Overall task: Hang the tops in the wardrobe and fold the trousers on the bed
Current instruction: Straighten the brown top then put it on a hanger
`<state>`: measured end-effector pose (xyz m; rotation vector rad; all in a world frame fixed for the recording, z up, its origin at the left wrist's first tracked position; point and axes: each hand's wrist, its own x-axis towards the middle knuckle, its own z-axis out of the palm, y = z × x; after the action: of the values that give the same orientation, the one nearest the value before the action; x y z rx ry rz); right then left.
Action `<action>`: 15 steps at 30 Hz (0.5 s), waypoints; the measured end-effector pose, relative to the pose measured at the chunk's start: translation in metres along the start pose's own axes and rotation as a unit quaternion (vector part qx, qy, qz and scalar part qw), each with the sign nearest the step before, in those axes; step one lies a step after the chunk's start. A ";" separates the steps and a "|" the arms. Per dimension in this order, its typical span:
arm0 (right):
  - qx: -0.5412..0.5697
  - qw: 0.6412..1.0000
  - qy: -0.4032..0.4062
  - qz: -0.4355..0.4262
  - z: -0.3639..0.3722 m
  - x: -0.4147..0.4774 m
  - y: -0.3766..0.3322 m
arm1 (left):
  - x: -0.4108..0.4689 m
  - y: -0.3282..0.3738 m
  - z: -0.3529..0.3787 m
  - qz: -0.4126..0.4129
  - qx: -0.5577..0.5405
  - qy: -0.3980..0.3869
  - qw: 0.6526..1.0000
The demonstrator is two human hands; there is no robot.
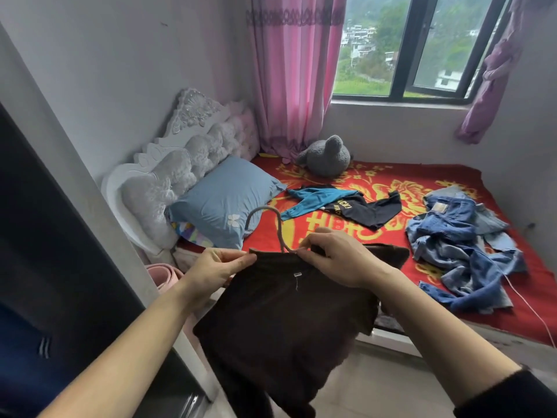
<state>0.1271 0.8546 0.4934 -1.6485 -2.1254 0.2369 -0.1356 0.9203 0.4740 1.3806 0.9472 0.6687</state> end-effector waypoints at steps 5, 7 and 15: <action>0.050 0.998 -0.024 0.043 0.021 -0.010 -0.015 | 0.003 -0.004 0.006 0.043 -0.258 0.088 0.961; 0.106 0.993 -0.008 0.058 0.034 -0.015 -0.016 | 0.001 -0.004 0.005 0.069 -0.300 0.091 0.947; 0.058 0.973 -0.009 0.225 0.055 -0.022 0.000 | -0.016 0.001 -0.019 0.112 -0.242 0.105 0.958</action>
<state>0.1065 0.8410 0.4391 -2.0418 -1.6859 0.5025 -0.1593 0.9164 0.4787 0.9952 0.7279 1.1556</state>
